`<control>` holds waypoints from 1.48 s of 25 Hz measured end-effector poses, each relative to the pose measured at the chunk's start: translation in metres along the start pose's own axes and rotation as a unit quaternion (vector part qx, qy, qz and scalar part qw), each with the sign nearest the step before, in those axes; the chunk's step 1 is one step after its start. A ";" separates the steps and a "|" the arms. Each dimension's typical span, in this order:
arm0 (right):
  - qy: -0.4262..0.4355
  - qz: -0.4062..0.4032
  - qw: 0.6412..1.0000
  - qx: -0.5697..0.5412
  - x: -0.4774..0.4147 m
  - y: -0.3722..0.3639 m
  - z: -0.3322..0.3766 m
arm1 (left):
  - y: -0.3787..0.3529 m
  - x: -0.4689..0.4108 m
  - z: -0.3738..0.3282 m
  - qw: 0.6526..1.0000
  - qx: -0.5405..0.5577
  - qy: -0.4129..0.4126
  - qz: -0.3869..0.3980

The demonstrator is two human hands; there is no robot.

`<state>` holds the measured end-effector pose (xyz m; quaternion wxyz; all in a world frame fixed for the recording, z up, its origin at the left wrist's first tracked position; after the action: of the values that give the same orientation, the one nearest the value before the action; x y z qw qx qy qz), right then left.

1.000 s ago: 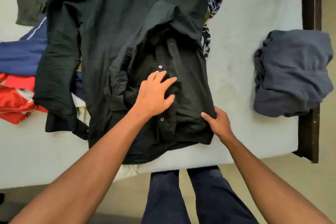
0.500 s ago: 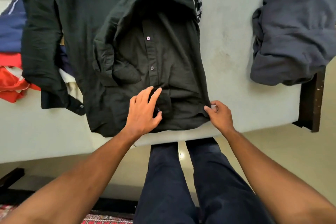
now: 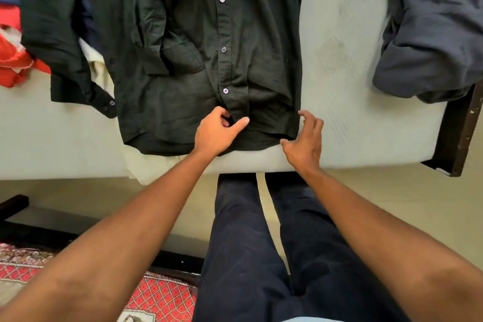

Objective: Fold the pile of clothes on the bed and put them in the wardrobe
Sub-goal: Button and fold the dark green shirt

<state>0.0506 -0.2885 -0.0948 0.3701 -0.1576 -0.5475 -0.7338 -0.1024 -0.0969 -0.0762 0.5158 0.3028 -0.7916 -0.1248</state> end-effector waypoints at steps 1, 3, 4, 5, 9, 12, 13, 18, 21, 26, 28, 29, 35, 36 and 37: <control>0.012 -0.009 1.000 0.025 -0.002 -0.001 0.003 | -0.009 0.000 -0.005 1.000 -0.002 0.025 -0.014; 0.062 -0.014 0.995 0.077 -0.007 -0.002 0.006 | -0.021 0.003 -0.015 0.998 -0.020 0.027 -0.047; 0.090 -0.015 0.991 0.098 -0.010 -0.001 0.007 | -0.022 0.004 -0.016 0.998 -0.002 0.034 -0.060; 0.105 -0.017 0.989 0.106 -0.014 0.002 0.005 | -0.019 0.003 -0.012 0.995 0.050 0.057 -0.071; 0.068 -0.016 0.992 0.104 -0.015 0.014 -0.014 | 0.010 0.007 0.024 0.939 0.300 0.154 -0.066; 0.075 -0.017 0.984 0.162 -0.003 0.019 -0.026 | 0.031 0.007 0.042 0.990 0.127 0.045 -0.048; 0.075 -0.018 0.980 0.181 0.000 0.019 -0.030 | 0.032 0.006 0.045 0.998 0.042 0.001 -0.037; 0.083 0.026 0.955 0.284 -0.013 0.016 -0.030 | 0.043 0.005 0.056 0.936 -0.341 -0.061 -0.059; 0.054 0.105 0.921 0.372 -0.026 0.021 -0.014 | 0.063 -0.003 0.071 0.911 -0.411 0.004 -0.035; 0.088 0.128 0.922 0.355 -0.017 0.046 0.074 | 0.097 0.003 0.081 0.986 -0.092 0.043 0.133; 0.108 0.139 0.955 0.240 -0.007 0.049 0.131 | 0.130 0.006 0.086 0.994 0.094 0.050 0.036; 0.113 0.164 0.965 0.169 -0.003 0.048 0.159 | 0.146 0.005 0.092 0.991 0.122 0.036 -0.039; 0.257 0.179 0.948 0.065 -0.011 -0.030 0.377 | 0.280 -0.060 0.157 0.917 0.218 0.102 -0.319; 0.268 0.165 0.947 0.059 -0.020 -0.052 0.410 | 0.292 -0.081 0.166 0.913 0.249 0.116 -0.301; 0.258 0.156 0.952 0.047 -0.029 -0.071 0.435 | 0.298 -0.101 0.170 0.919 0.262 0.109 -0.275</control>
<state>-0.0565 0.1316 -0.0091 0.6158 -0.0289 -0.4359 -0.6557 -0.3297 0.1790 -0.0726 0.4461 0.6449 -0.6204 -0.0161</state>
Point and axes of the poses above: each hand's wrist, its own x-axis away from the middle knuckle, its own y-axis out of the back of the hand, z = x × y, the point moved 4 cm from there along -x, towards the middle knuckle, and after that the axes turned 4 degrees about x, right-handed, at the moved point
